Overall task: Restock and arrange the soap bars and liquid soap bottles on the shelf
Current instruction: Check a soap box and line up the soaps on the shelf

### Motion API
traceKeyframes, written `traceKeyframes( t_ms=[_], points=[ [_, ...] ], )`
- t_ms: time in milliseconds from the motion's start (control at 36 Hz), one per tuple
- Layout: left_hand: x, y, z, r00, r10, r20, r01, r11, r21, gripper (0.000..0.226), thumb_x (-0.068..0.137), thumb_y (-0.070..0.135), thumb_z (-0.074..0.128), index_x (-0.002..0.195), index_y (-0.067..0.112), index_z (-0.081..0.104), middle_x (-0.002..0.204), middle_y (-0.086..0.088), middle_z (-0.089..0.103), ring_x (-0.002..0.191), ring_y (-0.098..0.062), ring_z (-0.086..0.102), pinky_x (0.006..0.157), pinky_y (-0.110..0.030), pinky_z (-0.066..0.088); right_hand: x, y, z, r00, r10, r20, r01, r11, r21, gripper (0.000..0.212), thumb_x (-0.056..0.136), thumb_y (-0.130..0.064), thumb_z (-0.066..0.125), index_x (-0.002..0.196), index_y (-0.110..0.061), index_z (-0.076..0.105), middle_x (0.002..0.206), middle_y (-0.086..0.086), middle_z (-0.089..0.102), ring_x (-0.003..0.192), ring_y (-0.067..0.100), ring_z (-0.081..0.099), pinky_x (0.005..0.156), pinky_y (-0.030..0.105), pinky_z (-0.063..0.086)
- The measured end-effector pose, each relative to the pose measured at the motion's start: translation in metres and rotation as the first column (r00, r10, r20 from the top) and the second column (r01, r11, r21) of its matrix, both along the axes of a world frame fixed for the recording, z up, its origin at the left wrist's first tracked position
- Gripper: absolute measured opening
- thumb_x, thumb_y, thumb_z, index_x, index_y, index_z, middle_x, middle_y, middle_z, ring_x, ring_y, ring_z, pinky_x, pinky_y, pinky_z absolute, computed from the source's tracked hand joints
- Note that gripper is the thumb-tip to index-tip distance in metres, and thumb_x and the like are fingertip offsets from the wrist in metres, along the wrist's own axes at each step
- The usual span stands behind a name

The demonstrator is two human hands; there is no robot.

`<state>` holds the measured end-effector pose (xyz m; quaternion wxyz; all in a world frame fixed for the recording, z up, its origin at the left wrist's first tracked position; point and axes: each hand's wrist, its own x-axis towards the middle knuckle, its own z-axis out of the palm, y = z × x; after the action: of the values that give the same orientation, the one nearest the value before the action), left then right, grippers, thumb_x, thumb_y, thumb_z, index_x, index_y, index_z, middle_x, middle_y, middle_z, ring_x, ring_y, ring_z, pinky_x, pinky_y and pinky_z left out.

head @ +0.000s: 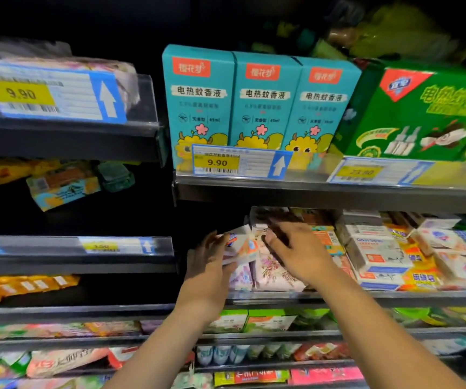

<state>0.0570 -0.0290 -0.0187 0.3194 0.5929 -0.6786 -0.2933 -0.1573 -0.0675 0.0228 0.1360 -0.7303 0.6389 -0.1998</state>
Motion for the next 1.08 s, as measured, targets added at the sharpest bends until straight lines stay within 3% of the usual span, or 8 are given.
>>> traceKeyframes(
  t_ms=[56,139,306,528,806,861,972,1083],
  points=[
    [0.007,-0.009,-0.013,0.995,0.023,0.101,-0.014,0.996,-0.087,0.052,0.1,0.026,0.057,0.142,0.045,0.035,0.146,0.014,0.038,0.137,-0.016,0.042,0.111,-0.039,0.039,-0.001,-0.004,-0.011,0.997,0.036,-0.066,-0.033,0.998,0.044,0.048,0.1,-0.051,0.045,0.142,-0.03,0.051,0.139,0.003,0.058,0.132,0.022,0.045,0.106,0.032,0.037],
    [0.011,-0.02,-0.013,0.956,0.016,0.292,0.027,0.989,-0.142,0.052,0.096,0.017,0.06,0.145,0.023,0.046,0.154,-0.004,0.035,0.141,-0.028,0.034,0.116,-0.041,0.031,-0.004,-0.007,-0.017,0.998,0.029,-0.062,-0.026,0.998,0.049,0.049,0.1,-0.051,0.045,0.145,-0.033,0.046,0.147,0.0,0.051,0.137,0.02,0.04,0.111,0.032,0.033],
    [0.009,-0.025,-0.006,0.931,-0.066,0.359,0.101,0.992,-0.08,0.049,0.099,0.014,0.053,0.146,0.023,0.045,0.156,-0.002,0.03,0.142,-0.029,0.031,0.115,-0.033,0.024,-0.002,-0.004,-0.014,0.996,0.03,-0.087,-0.029,0.999,0.018,0.049,0.1,-0.047,0.048,0.146,-0.032,0.047,0.146,-0.003,0.051,0.137,0.018,0.04,0.109,0.028,0.031],
    [0.01,-0.041,0.01,0.881,-0.135,0.454,0.082,0.987,0.135,0.075,0.094,0.059,0.055,0.155,0.028,0.025,0.163,0.005,0.018,0.146,-0.025,0.024,0.115,-0.032,0.03,-0.004,-0.005,-0.017,0.996,0.031,-0.079,-0.029,0.999,0.022,0.05,0.099,-0.051,0.046,0.147,-0.036,0.044,0.148,-0.007,0.049,0.138,0.016,0.038,0.11,0.029,0.032],
    [0.003,-0.053,0.004,0.934,-0.108,0.34,0.089,0.994,0.07,0.041,0.101,0.027,0.056,0.141,0.023,0.055,0.155,0.004,0.039,0.14,-0.02,0.041,0.113,-0.022,0.028,-0.005,-0.004,-0.017,0.998,0.025,-0.06,-0.023,0.999,0.035,0.049,0.099,-0.047,0.049,0.146,-0.036,0.045,0.149,-0.006,0.048,0.14,0.015,0.035,0.111,0.026,0.028],
    [0.0,-0.053,0.003,0.933,-0.114,0.342,0.091,0.992,0.081,0.037,0.104,0.029,0.05,0.14,0.027,0.056,0.157,0.008,0.037,0.145,-0.018,0.033,0.116,-0.022,0.02,-0.004,-0.004,-0.016,0.998,0.029,-0.059,-0.027,0.999,0.034,0.049,0.099,-0.046,0.05,0.147,-0.036,0.045,0.149,-0.006,0.048,0.14,0.015,0.035,0.11,0.024,0.027],
    [-0.007,-0.045,0.006,0.811,-0.18,0.557,0.127,0.983,0.132,0.048,0.104,0.048,0.034,0.151,0.034,0.037,0.164,0.011,0.018,0.154,-0.022,0.001,0.124,-0.038,0.003,-0.004,-0.005,-0.014,0.998,0.032,-0.062,-0.03,0.999,0.036,0.049,0.099,-0.045,0.05,0.147,-0.036,0.045,0.149,-0.006,0.047,0.14,0.015,0.035,0.111,0.026,0.028],
    [-0.006,-0.026,0.008,0.708,-0.195,0.679,0.18,0.979,0.094,0.062,0.098,0.06,0.019,0.147,0.026,0.037,0.161,0.003,0.026,0.149,-0.024,0.014,0.119,-0.041,0.011,-0.004,-0.004,-0.015,0.998,0.031,-0.054,-0.03,0.999,0.023,0.048,0.098,-0.044,0.052,0.145,-0.034,0.047,0.145,-0.006,0.051,0.136,0.016,0.039,0.108,0.027,0.032]
  ],
)
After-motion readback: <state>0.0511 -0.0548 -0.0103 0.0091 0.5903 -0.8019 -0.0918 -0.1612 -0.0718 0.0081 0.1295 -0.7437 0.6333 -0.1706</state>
